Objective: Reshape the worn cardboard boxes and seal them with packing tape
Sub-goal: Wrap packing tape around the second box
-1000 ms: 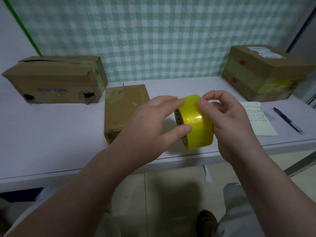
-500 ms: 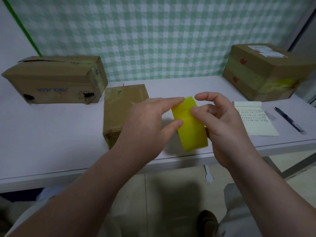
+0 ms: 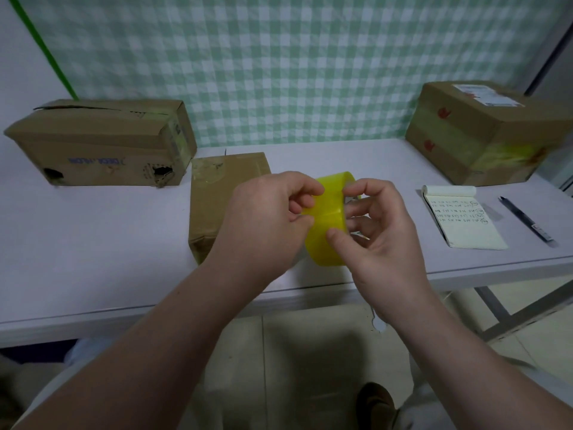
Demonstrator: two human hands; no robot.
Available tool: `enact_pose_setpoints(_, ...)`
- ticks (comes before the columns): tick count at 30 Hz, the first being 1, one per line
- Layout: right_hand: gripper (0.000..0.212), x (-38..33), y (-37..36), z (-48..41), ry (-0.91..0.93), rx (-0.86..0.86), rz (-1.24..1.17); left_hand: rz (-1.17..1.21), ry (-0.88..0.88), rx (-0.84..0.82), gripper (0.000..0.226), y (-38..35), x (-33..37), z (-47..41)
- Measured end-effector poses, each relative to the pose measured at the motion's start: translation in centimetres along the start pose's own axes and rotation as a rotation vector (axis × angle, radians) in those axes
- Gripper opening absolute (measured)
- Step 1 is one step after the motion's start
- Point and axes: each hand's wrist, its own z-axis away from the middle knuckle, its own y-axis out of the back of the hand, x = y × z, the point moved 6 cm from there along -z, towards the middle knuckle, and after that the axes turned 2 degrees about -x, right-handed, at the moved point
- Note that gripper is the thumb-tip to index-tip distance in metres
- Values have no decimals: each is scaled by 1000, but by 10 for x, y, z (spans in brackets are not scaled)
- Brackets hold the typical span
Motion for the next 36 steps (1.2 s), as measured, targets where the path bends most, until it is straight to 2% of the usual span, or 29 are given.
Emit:
enact_pose_setpoints(5, 46, 2, -2, 1, 32, 18, 20, -65, 37, 25, 24, 4, -4, -1)
enact_pose_setpoints(9, 46, 1, -2, 2, 57, 36, 32, -173, -45, 107, 16, 7, 2, 1)
enact_pose_setpoints(15, 46, 1, 0, 3, 69, 60, 84, -218, -117, 102, 7, 2, 6, 2)
enact_pose_setpoints(20, 47, -3, -2, 4, 98, 35, 111, -202, -51, 26, 7, 3, 2, -1)
enact_pose_setpoints(27, 48, -9, -3, 5, 129, 5, 118, -208, -99, -68, 14, -2, 1, -3)
enact_pose_setpoints(36, 43, -10, -1, 2, 70, 33, 74, -223, -239, 15, 10, -4, 9, 2)
